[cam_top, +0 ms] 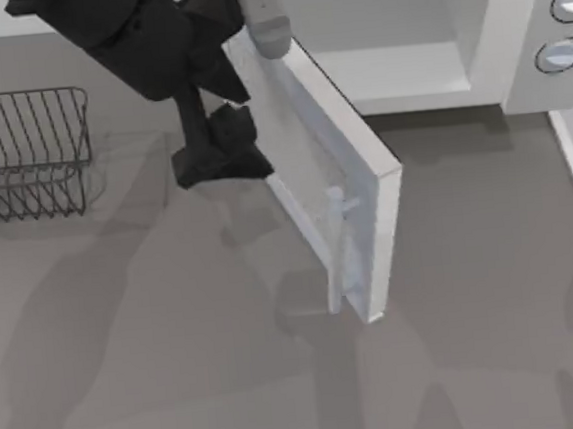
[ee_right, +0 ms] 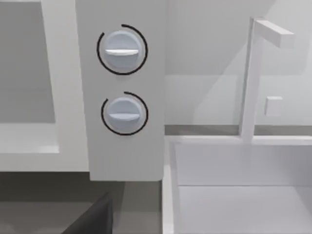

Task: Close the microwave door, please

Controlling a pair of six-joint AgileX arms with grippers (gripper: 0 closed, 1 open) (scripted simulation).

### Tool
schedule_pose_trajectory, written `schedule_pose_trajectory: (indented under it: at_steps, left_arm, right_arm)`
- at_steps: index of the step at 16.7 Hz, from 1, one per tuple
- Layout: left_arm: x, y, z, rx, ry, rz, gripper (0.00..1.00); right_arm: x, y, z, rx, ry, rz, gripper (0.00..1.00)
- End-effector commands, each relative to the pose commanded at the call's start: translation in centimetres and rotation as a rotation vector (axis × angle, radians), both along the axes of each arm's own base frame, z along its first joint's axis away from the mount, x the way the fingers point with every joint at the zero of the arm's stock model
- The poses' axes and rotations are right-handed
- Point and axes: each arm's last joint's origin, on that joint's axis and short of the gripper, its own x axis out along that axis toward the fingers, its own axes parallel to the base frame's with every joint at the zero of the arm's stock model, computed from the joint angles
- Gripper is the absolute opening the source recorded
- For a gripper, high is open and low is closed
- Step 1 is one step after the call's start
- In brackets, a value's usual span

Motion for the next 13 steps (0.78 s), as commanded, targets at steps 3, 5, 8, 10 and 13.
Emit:
schedule_pose_trajectory:
  at_steps: [3, 5, 8, 10, 13]
  left_arm:
    - [0.0, 0.0, 0.0, 0.0, 0.0, 0.0, 0.47]
    - [0.0, 0.0, 0.0, 0.0, 0.0, 0.0, 0.32]
    - [0.0, 0.0, 0.0, 0.0, 0.0, 0.0, 0.1]
    - [0.0, 0.0, 0.0, 0.0, 0.0, 0.0, 0.0]
    - [0.0, 0.0, 0.0, 0.0, 0.0, 0.0, 0.0]
  right_arm:
    - [0.0, 0.0, 0.0, 0.0, 0.0, 0.0, 1.0]
    - [0.0, 0.0, 0.0, 0.0, 0.0, 0.0, 1.0]
    - [0.0, 0.0, 0.0, 0.0, 0.0, 0.0, 1.0]
    - [0.0, 0.0, 0.0, 0.0, 0.0, 0.0, 1.0]
    - [0.0, 0.0, 0.0, 0.0, 0.0, 0.0, 1.0]
